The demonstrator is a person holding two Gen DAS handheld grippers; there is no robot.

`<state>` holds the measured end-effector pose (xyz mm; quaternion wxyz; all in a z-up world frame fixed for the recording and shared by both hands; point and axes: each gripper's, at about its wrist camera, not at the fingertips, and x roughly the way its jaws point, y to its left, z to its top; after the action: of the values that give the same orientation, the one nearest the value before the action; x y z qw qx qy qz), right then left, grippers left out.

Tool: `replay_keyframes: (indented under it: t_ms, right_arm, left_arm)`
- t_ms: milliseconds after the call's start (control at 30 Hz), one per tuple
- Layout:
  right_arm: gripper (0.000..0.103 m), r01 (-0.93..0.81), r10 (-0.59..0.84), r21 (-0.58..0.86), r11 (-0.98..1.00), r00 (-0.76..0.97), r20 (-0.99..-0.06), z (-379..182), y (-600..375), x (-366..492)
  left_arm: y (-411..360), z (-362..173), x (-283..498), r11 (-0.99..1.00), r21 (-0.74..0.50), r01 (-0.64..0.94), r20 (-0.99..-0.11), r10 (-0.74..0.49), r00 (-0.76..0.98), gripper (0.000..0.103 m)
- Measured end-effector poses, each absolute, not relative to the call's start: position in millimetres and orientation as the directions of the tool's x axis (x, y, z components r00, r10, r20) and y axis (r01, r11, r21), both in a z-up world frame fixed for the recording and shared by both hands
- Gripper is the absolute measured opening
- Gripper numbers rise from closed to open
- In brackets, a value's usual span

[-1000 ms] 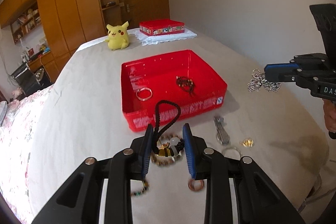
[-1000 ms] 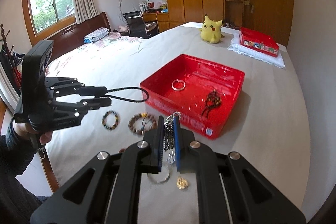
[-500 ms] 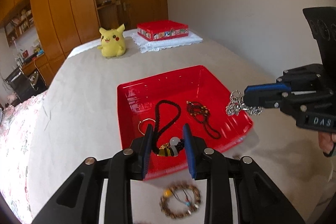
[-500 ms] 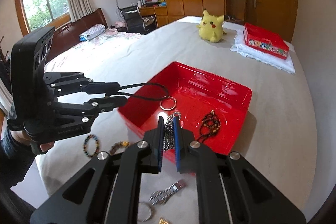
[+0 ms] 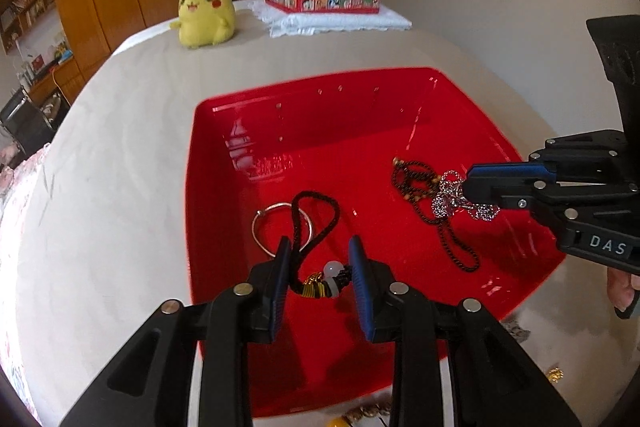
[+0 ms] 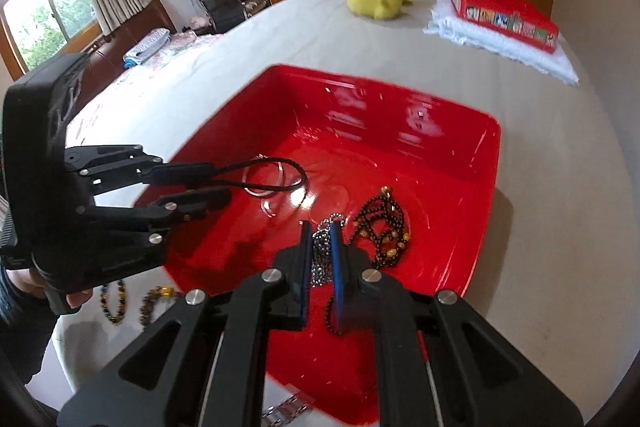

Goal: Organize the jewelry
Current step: 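Release the keychain into the tray with the left tool while the right tool drops the chain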

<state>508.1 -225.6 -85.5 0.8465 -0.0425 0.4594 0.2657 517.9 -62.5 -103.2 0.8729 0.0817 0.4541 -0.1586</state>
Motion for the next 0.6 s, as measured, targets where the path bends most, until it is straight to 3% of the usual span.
replay_keyframes:
  t_ms: [233,300,600]
  right_arm:
    - [0.012,-0.486,0.393,0.168,0.858,0.41,-0.823,-105,-224,513]
    - [0.023,-0.477,0.39,0.167,0.863,0.417,-0.821,-105,-226,515]
    - [0.027,-0.471,0.398,0.17,0.865,0.441,-0.805,-95,-233,504]
  left_arm:
    - [-60,-116,525,0.941,0.008,0.34,-0.831,-0.182,0.525,0.037]
    - [-58,-115,525,0.944,0.006,0.329,-0.829,-0.179,0.529,0.045]
    - [-49,-94,511,0.948,0.018,0.317,-0.81,-0.172,0.561,0.053]
